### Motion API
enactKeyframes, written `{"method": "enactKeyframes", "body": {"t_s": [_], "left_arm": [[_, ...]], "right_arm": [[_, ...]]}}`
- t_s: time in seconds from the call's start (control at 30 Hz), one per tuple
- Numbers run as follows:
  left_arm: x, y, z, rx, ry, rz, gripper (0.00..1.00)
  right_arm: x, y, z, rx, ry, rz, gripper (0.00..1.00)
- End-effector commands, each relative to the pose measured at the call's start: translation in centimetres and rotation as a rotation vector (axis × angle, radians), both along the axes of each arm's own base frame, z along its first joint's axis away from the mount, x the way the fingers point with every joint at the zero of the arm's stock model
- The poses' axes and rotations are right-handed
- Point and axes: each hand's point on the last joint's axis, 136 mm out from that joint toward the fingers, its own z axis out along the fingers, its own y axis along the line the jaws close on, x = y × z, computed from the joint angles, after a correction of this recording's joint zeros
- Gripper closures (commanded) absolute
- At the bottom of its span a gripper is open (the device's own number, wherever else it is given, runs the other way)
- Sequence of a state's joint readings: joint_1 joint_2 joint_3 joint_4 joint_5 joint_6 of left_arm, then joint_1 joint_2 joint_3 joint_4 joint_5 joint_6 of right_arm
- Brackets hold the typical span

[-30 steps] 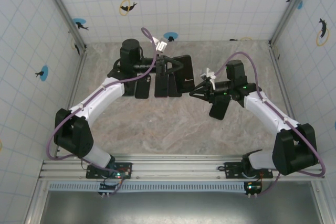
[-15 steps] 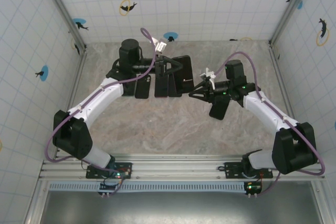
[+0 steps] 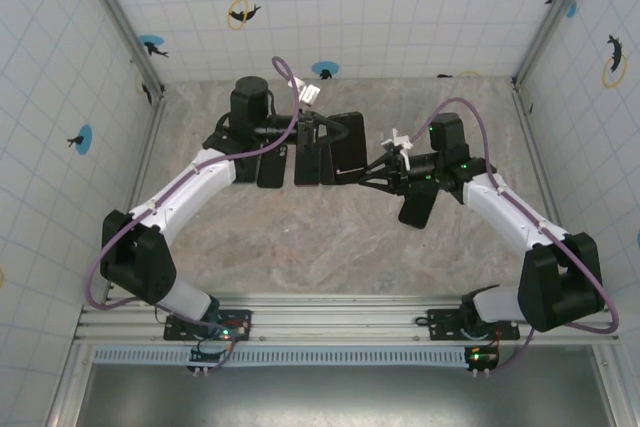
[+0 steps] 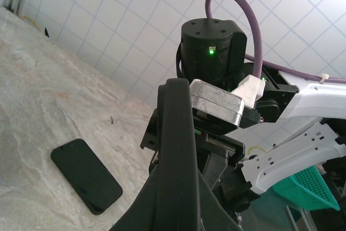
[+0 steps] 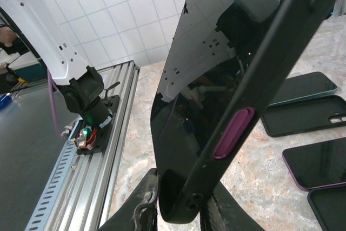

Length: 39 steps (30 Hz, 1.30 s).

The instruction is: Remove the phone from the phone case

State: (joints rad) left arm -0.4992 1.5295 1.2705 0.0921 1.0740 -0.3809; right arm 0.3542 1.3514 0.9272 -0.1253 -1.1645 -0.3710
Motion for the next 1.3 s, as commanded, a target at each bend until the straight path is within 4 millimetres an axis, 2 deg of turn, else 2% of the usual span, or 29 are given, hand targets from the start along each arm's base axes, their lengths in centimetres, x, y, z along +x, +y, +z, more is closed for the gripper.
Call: {"method": "enactKeyframes", "body": {"t_s": [0.0, 0.27, 0.7, 0.83, 0.97, 1.27], "left_arm": [[-0.8, 0.1, 1.9, -0.035, -0.075, -0.022, 1.00], [-1.0, 0.1, 2.3, -0.058, -0.065, -0.034, 1.00], [-1.1, 0.1, 2.8, -0.074, -0.065, -0.033, 1.00], [-1.2, 0.1, 2.6, -0.072, -0.054, -0.035, 1.00], [-1.2, 0.2, 2.8, -0.075, -0.058, -0.032, 1.00], [-2.1, 0.1, 2.4, -0.076, 0.040, -0.079, 1.00]], "right_arm": [[-0.3, 0.3, 1.5, 0.024, -0.058, 0.041, 0.77], [-0.5, 0.6, 0.8, -0.004, -0.040, 0.077, 0.81], [-0.8, 1.0, 0.4, -0.017, -0.044, 0.095, 0.75], [-0.7, 1.1, 0.7, -0.008, -0.045, 0.100, 0.79], [-0.7, 1.0, 0.1, -0.025, -0.043, 0.100, 0.83], [0.6, 0.9, 0.6, -0.074, -0.144, 0.041, 0.89]]}}
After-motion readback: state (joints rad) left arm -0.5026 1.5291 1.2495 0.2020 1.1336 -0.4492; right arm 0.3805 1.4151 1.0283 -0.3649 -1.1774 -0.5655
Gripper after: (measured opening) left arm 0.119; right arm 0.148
